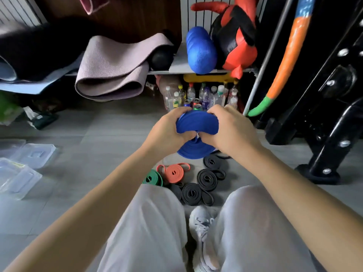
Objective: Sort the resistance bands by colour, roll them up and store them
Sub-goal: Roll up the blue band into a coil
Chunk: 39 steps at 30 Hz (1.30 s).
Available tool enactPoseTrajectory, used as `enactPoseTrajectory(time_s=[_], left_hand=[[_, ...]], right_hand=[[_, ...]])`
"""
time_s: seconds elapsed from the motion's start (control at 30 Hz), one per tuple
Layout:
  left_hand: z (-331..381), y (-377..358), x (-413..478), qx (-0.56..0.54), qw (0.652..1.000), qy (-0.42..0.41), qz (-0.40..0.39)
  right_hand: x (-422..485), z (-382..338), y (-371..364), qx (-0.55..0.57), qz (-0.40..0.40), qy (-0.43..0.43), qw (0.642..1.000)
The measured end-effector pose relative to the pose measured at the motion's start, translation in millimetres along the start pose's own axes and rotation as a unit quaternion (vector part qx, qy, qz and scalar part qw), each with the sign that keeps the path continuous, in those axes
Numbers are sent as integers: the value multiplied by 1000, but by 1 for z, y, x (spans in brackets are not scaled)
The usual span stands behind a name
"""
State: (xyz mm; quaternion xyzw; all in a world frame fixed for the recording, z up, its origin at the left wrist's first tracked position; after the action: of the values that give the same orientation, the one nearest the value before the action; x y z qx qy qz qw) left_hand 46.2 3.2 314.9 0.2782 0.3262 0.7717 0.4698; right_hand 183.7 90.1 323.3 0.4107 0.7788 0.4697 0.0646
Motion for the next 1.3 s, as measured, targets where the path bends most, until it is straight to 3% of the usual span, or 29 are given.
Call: enactPoseTrajectory(time_s=[0.13, 0.27, 0.4, 0.57, 0.9, 1.1, 1.3], left_hand=[[-48, -21, 24, -63, 989, 111, -71], [-138, -60, 24, -176, 939, 288, -66], [-252, -113, 9, -93, 907, 409, -42], [-345, -177, -3, -5, 858, 506, -84], [-413, -269, 24, 116, 808, 562, -135], [-427, -267, 5, 128, 819, 554, -83], [-430, -267, 5, 83, 827, 550, -82]], right_hand=[[27, 32, -57, 35, -86, -66, 993], [32, 75, -141, 79, -167, -192, 964], [30, 118, -229, 94, -218, -286, 929], [26, 165, -321, 53, -285, -324, 901], [14, 211, -415, 44, -294, -378, 877], [12, 212, -423, 70, -291, -406, 864], [36, 196, -444, 66, -286, -363, 885]])
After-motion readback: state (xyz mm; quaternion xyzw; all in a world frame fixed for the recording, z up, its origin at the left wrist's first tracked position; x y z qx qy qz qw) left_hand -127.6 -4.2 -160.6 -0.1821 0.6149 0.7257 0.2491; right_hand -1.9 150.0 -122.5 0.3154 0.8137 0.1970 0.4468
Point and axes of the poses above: each hand's wrist, its own x-axis towards the middle knuckle, its own y-axis out of the back of the hand, z = x × y, the point moved 2 cm from there along x, towards the middle knuckle, and after that the axes turned 12 degrees about x, right-handed, at the moved point
